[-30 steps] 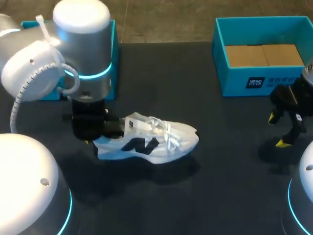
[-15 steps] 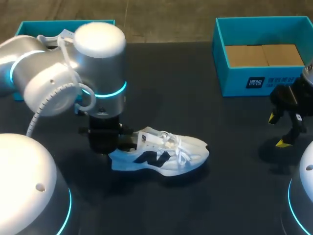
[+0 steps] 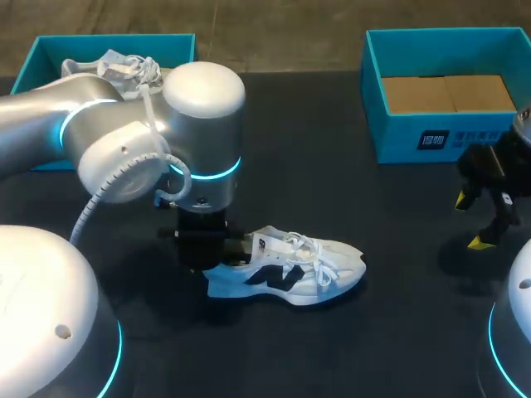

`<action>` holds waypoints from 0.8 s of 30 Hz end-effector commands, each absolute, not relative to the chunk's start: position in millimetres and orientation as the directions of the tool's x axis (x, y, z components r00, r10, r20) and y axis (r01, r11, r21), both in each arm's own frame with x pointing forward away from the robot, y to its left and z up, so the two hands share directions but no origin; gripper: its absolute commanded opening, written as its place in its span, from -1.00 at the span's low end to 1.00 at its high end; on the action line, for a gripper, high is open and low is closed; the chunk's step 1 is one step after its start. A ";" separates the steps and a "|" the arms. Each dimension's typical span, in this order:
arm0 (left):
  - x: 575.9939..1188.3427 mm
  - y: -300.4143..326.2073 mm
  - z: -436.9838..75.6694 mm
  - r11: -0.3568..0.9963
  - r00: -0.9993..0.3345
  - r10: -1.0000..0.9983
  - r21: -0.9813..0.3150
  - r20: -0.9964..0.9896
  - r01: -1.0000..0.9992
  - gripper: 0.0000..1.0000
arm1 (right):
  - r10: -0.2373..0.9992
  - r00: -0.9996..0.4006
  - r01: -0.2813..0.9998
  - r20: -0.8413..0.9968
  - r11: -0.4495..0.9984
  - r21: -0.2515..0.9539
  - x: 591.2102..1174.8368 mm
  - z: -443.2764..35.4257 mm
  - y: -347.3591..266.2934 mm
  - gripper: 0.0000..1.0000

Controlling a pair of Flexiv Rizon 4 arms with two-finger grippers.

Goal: Take the shoe out of the shoebox, open the shoe tongue, remove and reinsert the insole, then place the shoe into the shoebox

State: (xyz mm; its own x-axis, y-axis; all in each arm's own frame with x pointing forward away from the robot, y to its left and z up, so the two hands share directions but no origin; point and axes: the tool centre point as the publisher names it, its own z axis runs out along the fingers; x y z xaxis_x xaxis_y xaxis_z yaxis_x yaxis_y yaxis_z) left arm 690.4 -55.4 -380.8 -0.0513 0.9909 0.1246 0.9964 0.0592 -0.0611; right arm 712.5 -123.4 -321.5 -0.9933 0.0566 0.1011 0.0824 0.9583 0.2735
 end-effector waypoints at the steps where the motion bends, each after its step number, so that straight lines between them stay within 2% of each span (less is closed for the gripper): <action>1: 690.5 -55.1 -384.5 0.062 -0.055 0.992 -0.060 0.115 0.996 -1.00 | 0.058 -0.993 0.083 0.100 0.959 0.271 712.0 -321.6 -122.9 1.00; 24: 687.6 -70.9 -406.7 0.012 -0.010 0.992 -0.018 0.123 1.000 -1.00 | 0.058 -0.993 0.083 0.100 0.959 0.271 712.0 -321.6 -122.9 1.00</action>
State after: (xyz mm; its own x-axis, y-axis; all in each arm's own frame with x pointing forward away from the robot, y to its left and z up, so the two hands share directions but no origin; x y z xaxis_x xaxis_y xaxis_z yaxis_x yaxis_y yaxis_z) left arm 689.0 -68.5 -400.2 -0.0103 0.9916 0.1289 0.9996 0.0134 -0.0229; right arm 712.5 -123.4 -321.5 -0.9933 0.0566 0.1011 0.0824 0.9583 0.2735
